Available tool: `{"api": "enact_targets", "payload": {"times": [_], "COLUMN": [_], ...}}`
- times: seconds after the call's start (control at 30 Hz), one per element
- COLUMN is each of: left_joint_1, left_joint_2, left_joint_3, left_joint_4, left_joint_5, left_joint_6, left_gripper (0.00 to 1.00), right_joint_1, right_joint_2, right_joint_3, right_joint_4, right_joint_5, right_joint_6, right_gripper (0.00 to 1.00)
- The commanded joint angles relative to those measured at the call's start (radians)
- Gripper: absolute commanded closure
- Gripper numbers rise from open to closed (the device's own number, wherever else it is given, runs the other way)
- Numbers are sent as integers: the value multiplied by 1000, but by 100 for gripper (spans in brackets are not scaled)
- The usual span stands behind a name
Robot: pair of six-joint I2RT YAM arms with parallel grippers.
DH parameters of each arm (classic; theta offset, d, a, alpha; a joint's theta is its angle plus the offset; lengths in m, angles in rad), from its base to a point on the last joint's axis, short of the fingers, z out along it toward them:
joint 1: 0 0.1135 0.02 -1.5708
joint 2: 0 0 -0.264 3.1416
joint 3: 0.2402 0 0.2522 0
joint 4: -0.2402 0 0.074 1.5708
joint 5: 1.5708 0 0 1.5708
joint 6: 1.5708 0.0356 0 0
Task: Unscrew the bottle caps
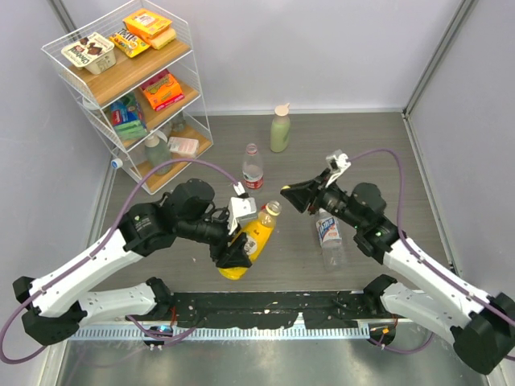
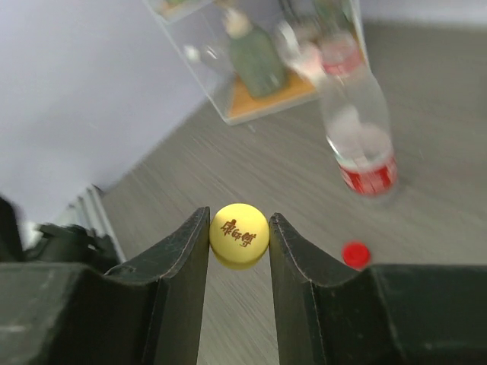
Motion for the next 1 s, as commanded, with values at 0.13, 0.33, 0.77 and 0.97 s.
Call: {"api": "enact_targets", "payload": {"times": [0.13,0.33,0.77,0.97], "left_joint_1": [-3,-2,-2,-2], "left_joint_2": [-37,-59,-91,-123], "left_joint_3": [-6,-14,-37,-83], "left_joint_4": [136,152,172,207], "left_joint_5": [-439,-558,-687,-730], "left_joint_6": [-58,-36,47,63], "left_gripper": [100,100,94,93], "right_joint_1": [-2,44,127,127], "right_joint_2": [241,436,558,472], "right_joint_3": [-12,13,82,103], "right_joint_4": [-159,-188,-251,-283], "right_joint_5": [267,376,469,446], "right_joint_6": [-51,-77,-108,-111], "right_gripper": [98,98,37,8]}}
